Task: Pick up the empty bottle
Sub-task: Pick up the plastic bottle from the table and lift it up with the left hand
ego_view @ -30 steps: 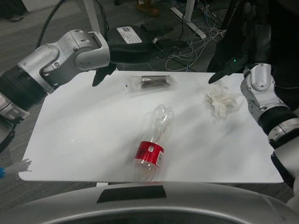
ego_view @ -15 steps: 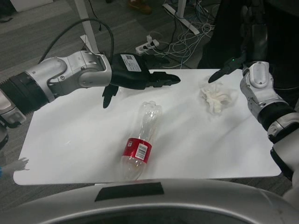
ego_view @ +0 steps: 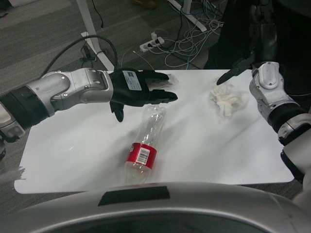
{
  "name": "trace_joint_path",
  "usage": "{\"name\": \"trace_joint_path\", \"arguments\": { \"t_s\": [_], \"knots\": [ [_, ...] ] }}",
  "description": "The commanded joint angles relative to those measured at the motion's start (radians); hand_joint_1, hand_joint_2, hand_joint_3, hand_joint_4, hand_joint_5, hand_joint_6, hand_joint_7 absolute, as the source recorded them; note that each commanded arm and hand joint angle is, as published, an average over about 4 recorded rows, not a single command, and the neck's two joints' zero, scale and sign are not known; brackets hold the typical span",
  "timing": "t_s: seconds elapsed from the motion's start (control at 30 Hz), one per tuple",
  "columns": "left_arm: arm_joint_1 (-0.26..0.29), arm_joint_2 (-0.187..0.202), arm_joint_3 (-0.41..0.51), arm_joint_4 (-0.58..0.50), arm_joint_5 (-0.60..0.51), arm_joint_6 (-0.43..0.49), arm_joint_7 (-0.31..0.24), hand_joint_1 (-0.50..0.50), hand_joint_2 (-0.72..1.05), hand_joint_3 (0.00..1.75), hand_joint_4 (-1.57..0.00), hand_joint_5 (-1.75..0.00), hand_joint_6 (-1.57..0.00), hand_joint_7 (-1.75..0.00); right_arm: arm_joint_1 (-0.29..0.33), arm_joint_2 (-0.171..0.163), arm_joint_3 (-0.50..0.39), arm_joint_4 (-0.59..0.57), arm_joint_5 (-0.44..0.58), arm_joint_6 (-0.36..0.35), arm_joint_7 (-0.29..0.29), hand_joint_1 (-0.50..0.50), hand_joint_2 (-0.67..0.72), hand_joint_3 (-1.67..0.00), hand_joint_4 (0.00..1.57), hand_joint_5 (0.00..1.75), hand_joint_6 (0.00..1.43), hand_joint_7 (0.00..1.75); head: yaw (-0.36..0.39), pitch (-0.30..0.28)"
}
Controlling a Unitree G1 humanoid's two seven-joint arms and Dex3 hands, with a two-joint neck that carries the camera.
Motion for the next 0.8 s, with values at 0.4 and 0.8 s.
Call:
{"name": "trace_joint_path", "arguments": {
  "t_s": [0.4, 0.8],
  "knots": [
    [0.061, 0.03, 0.053, -0.027, 0.024, -0.051, 0.057, -0.5, -0.1, 0.0, 0.0, 0.0, 0.0, -0.07, -0.015, -0.004, 0.026, 0.013, 0.006, 0.004, -0.001, -0.46, 0.72, 0.0, 0.0, 0.0, 0.0, 0.0, 0.018, -0.007],
    [0.055, 0.058, 0.038, -0.038, 0.029, -0.095, 0.11, -0.5, -0.37, 0.0, 0.0, 0.0, 0.0, -0.07, -0.015, 0.019, 0.029, 0.007, 0.006, 0.003, -0.001, -0.46, 0.72, 0.0, 0.0, 0.0, 0.0, 0.0, -0.009, 0.002]
  ]
}}
